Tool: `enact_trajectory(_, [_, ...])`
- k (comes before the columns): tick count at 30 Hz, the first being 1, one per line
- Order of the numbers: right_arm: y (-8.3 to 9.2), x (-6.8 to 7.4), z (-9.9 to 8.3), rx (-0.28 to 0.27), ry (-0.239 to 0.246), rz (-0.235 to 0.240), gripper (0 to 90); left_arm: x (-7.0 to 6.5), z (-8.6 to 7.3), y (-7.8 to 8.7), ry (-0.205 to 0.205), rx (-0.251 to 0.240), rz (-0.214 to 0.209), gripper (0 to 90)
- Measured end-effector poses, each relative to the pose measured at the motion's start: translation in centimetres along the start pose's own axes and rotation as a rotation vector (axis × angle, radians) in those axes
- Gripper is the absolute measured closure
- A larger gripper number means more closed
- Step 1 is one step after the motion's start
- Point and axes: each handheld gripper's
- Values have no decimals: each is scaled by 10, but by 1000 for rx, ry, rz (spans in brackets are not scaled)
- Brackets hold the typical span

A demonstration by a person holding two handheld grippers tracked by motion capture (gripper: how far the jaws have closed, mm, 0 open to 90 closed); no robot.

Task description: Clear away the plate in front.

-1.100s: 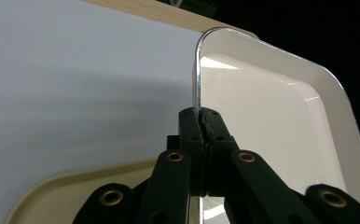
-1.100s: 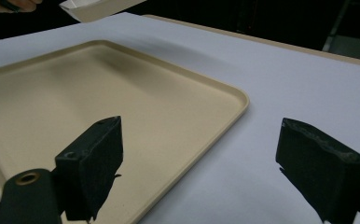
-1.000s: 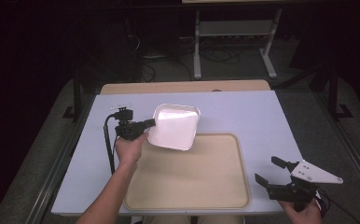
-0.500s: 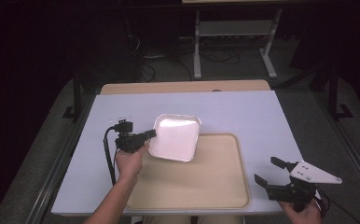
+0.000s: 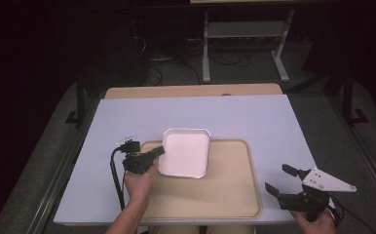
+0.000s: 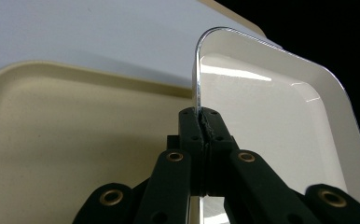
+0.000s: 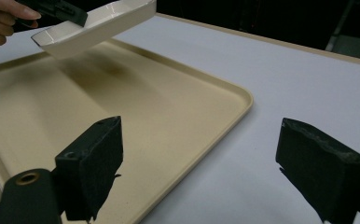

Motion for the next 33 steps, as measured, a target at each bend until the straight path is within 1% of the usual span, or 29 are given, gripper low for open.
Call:
enact_trajectory(1, [0,1,0,2,0,-2,138,0,-1,0,-11,2,7,887])
enact_trajectory(3, [0,1,0,4,3,-4,138,-1,-5,-2,-14,13,21,887])
enact_trajectory(5, [-1,1,0,6,5,-5,138,-1,-10,-2,-29,28,42,887])
enact_trajectory(9, [-2,1,0,17,11,-2,138,3,-20,-5,-12,50,73,887])
enact_trajectory(12, [-2,2,1,13,11,-3,138,5,-29,-5,1,49,94,887])
enact_trajectory(14, [-2,2,0,15,11,-2,137,5,-33,-5,-11,49,117,887])
enact_trajectory(15, [-2,2,1,16,10,-1,137,4,-35,-7,-8,56,128,887])
enact_trajectory(17, [-3,2,1,18,12,-1,137,3,-36,-7,-10,60,130,887])
enact_trajectory(18, [-3,2,1,18,14,-1,137,2,-37,-8,-9,61,138,887])
enact_trajectory(19, [-3,3,1,19,16,-2,137,1,-37,-8,-18,65,149,887])
enact_trajectory(20, [-3,3,1,20,16,-2,137,0,-38,-9,-18,80,166,887])
enact_trajectory(21, [-3,2,1,20,16,-4,137,0,-38,-9,-18,80,166,886])
enact_trajectory(23, [-3,2,1,19,14,-4,137,-1,-40,-10,-5,76,177,886])
enact_trajectory(24, [-2,2,1,16,14,-3,137,-2,-41,-10,8,78,178,886])
enact_trajectory(25, [-3,2,1,18,13,-2,137,-4,-43,-13,22,91,184,886])
enact_trajectory(27, [-3,2,1,19,15,-2,137,-5,-44,-14,15,94,186,886])
enact_trajectory(33, [-5,3,1,31,24,1,137,-10,-48,-16,19,98,198,886])
Point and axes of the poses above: each handheld gripper's, and its own axes: y roughly backward along the jaws, z roughly out of its top, x roughly to its left, and after that the axes turned 13 degrees about z, right-handed
